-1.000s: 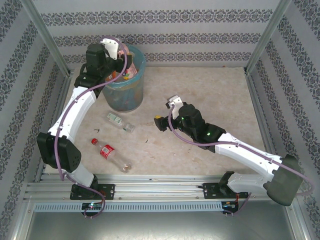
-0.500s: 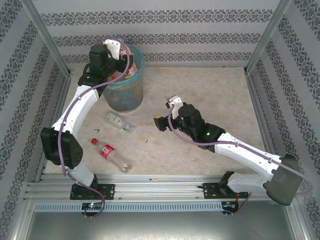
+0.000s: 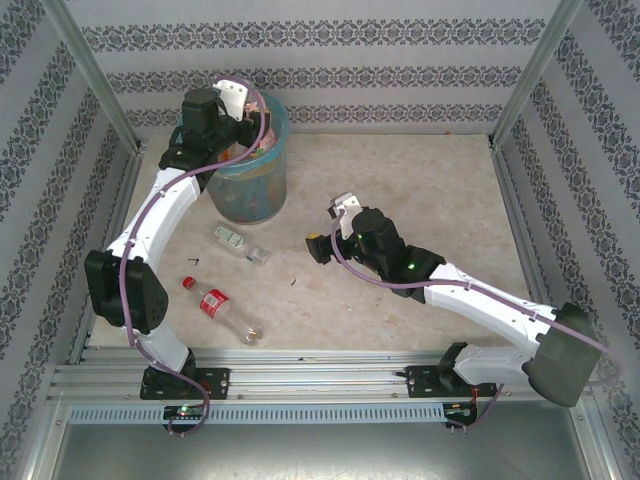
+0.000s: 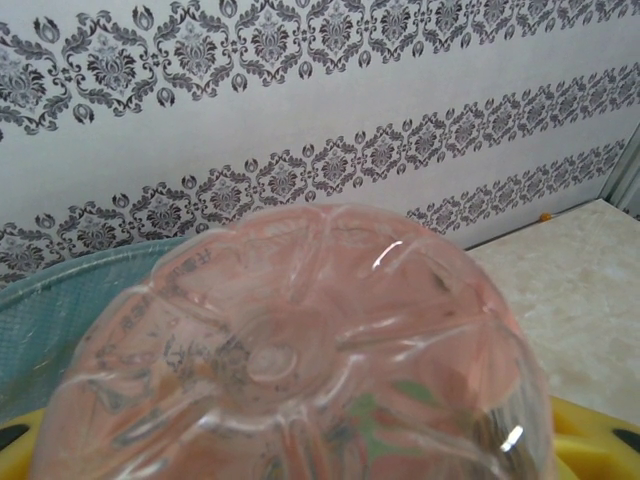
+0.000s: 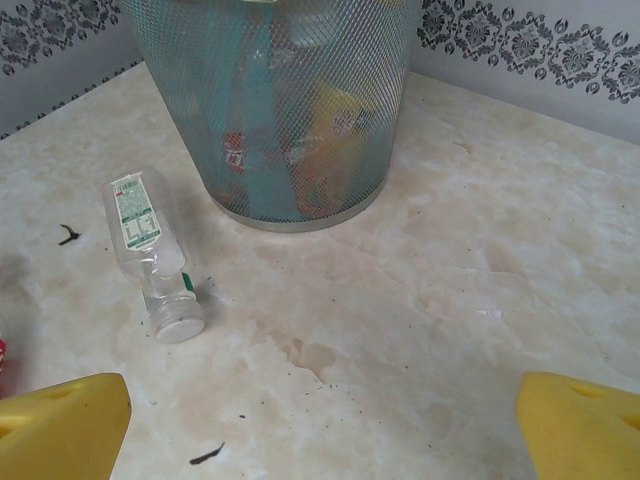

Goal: Put the plastic bottles in the bin

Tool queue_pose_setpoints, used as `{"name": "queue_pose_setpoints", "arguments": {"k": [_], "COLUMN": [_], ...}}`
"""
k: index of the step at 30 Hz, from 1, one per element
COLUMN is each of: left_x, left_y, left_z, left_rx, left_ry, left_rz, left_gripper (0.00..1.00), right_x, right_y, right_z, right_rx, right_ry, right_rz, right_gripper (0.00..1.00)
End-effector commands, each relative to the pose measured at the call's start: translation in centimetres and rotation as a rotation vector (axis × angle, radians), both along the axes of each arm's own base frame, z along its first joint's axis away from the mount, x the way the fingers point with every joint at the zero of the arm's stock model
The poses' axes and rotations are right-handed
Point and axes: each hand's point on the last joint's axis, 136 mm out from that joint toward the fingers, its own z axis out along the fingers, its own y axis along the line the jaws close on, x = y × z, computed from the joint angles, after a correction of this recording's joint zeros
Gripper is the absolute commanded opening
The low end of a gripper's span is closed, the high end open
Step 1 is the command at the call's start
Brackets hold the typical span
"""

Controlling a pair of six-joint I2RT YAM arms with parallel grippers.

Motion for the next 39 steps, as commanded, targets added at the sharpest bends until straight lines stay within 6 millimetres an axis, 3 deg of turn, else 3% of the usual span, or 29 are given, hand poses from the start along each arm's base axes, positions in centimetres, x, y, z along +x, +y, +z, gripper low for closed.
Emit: {"name": "queue_pose_setpoints", "arguments": {"k": [1, 4, 7, 9, 12, 15, 19, 23, 27, 39], "left_x": [0.0, -0.1, -0.7, -1.4, -2.3, -2.7, -1.4, 1.0, 2.8, 4.2], "left_y": [1.3, 1.1, 1.2, 1.6, 2.3, 2.7, 2.0, 1.0, 1.3, -2.5], "left_z": [-8.7, -6.1, -1.6, 1.7, 5.3, 6.9, 6.4, 3.9, 1.8, -2.3], "left_rx": [0.089, 0.045, -0.001, -0.023, -0.042, -0.064, -0.122, -0.166, -0.160, -0.111], "left_ry": [0.240, 0.210, 0.140, 0.075, 0.004, -0.024, 0.004, 0.114, 0.175, 0.312], "left_rz": [0.005, 0.002, 0.017, 0.042, 0.073, 0.091, 0.082, 0.069, 0.114, -0.001], "left_gripper": [0.58, 0.65, 0.79, 1.00, 1.00, 1.00, 1.00, 1.00, 1.00, 1.00], "right_x": [0.3, 0.3, 0.3, 0.2, 0.3, 0.3, 0.4, 0.4, 0.1, -0.3], "right_y": [0.3, 0.3, 0.3, 0.3, 0.4, 0.8, 1.2, 1.2, 0.4, -0.2], "right_z": [0.8, 0.9, 1.4, 1.5, 1.3, 1.1, 1.1, 1.4, 1.6, 0.5], "right_rx": [0.037, 0.037, 0.042, 0.045, 0.047, 0.051, 0.054, 0.055, 0.052, 0.049], "right_ry": [0.000, -0.001, -0.007, -0.007, -0.001, 0.009, 0.015, 0.011, 0.001, 0.020], "right_rz": [0.001, 0.003, 0.006, 0.005, 0.007, 0.016, 0.025, 0.029, 0.016, 0.000], "right_gripper": [0.98, 0.98, 0.98, 0.98, 0.98, 0.98, 0.98, 0.98, 0.98, 0.98]}}
